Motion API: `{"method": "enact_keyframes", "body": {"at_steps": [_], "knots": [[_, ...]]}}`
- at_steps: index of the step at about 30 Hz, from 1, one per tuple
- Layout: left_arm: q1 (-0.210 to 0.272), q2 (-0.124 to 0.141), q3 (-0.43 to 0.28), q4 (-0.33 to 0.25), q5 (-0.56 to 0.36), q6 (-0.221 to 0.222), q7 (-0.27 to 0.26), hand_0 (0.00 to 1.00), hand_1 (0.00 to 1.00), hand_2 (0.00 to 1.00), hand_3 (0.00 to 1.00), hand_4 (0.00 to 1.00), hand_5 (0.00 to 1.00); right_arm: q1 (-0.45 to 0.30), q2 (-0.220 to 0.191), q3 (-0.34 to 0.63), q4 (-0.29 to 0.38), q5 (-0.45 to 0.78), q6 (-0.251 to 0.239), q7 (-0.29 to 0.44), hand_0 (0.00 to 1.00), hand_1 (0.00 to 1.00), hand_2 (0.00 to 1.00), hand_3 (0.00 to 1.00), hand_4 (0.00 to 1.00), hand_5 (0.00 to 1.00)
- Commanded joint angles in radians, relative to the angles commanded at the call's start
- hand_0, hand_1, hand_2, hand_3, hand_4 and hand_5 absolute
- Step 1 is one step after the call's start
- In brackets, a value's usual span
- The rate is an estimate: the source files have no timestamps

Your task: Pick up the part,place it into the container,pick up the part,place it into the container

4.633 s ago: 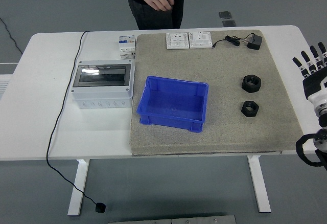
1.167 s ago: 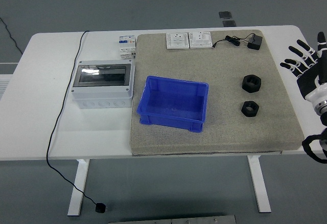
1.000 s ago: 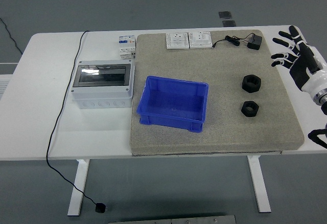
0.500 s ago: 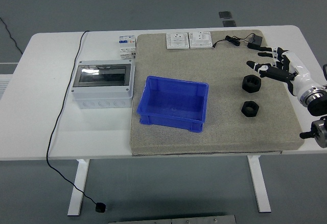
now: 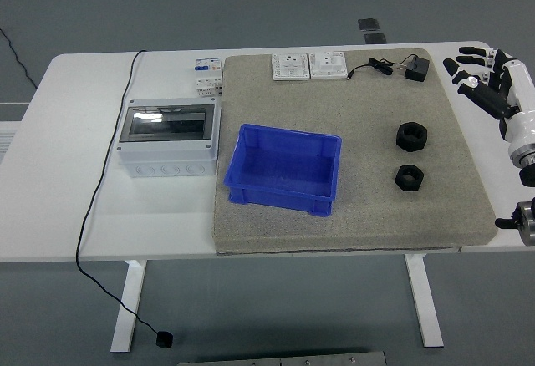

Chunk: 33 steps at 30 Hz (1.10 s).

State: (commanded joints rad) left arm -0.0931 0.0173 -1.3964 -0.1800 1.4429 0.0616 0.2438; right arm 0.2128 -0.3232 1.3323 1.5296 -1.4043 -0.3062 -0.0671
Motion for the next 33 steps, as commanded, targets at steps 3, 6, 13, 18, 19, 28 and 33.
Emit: {"method": "enact_keyframes", "body": {"at_steps": [3,6,13,18,19,28,33], "knots": [[0.0,0.001,-0.001,0.0,-0.001,0.001,0.0,0.721,0.594,0.718,0.559,0.57,0.483,0.015,-0.008,0.009,-0.003,-0.117,0.034,-0.067,0.519,0.55,0.695,0.668,0.872,0.354],[-0.001,0.003,-0.005,0.0,0.004,0.001,0.002,0.722,0.592,0.718,0.558,0.57,0.482,0.05,-0.033,-0.008,-0.034,-0.226,0.089,-0.126,0.598,0.638,0.753,0.759,0.87,0.28],[-0.001,0.011,-0.01,0.0,0.003,0.004,0.003,0.722,0.589,0.718,0.558,0.569,0.481,0.186,-0.101,-0.137,-0.174,-0.484,0.23,-0.244,0.673,0.716,0.817,0.829,0.868,0.261],[-0.001,0.014,-0.019,0.0,0.019,0.003,0.005,0.723,0.59,0.719,0.558,0.568,0.481,0.28,-0.107,-0.236,-0.27,-0.64,0.275,-0.266,0.696,0.752,0.845,0.856,0.865,0.235],[-0.001,0.014,-0.02,0.0,0.021,0.003,0.006,0.723,0.59,0.719,0.558,0.568,0.481,0.293,-0.103,-0.251,-0.287,-0.661,0.279,-0.268,0.696,0.752,0.845,0.856,0.865,0.235],[-0.005,0.009,-0.011,0.0,0.018,-0.002,0.005,0.723,0.601,0.721,0.557,0.566,0.481,0.313,-0.077,-0.288,-0.317,-0.751,0.281,-0.275,0.7,0.757,0.846,0.857,0.862,0.225],[-0.008,0.011,-0.006,0.0,0.01,-0.001,0.004,0.723,0.601,0.723,0.559,0.569,0.482,0.311,-0.08,-0.307,-0.314,-0.748,0.29,-0.28,0.701,0.76,0.849,0.861,0.864,0.222]]}}
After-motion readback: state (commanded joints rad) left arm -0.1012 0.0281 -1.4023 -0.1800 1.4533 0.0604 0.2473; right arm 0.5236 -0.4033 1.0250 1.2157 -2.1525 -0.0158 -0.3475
